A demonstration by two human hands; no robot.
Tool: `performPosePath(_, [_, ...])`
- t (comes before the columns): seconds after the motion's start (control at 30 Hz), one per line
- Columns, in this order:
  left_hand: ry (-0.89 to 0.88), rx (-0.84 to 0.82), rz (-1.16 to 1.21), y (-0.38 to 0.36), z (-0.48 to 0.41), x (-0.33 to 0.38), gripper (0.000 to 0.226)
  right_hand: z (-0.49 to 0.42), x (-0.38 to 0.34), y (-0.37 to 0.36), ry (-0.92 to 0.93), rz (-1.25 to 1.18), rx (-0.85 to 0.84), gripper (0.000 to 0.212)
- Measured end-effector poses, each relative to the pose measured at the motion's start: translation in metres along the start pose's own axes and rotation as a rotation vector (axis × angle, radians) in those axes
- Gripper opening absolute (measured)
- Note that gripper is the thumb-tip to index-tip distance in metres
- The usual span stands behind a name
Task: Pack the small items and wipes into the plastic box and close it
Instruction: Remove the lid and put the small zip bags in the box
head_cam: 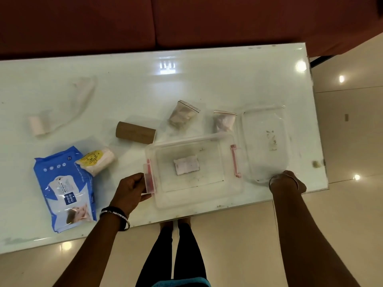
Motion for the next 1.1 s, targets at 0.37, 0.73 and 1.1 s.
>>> performPosePath(0.37, [-0.002, -0.014, 0.016, -0.003, 0.006, 0.006, 0.024, -0.008, 0.016, 0.09, -0.417, -0.839, 0.471, 0.042])
performPosePath(0.73, [-0.048, -0.014, -0.082, -0.004, 0.007, 0.026, 0.031, -0.016, -0.154, 0.093, 0.29, -0.444, 0.075, 0.085])
performPosePath(1.1, [-0.055, 0.028, -0.108, -0.003, 0.01, 0.032, 0.032, 0.007, -0.149, 0.12, 0.357, -0.663, 0.385, 0.07])
Point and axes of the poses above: each hand's wrist, its own z-axis away from the middle knuckle, its own y-axis out of the back of the hand, x = y × z, the point moved 6 cm from there along -z, towards the middle knuckle, and after that the axes turned 5 degrees about z, right-handed, at the moved point
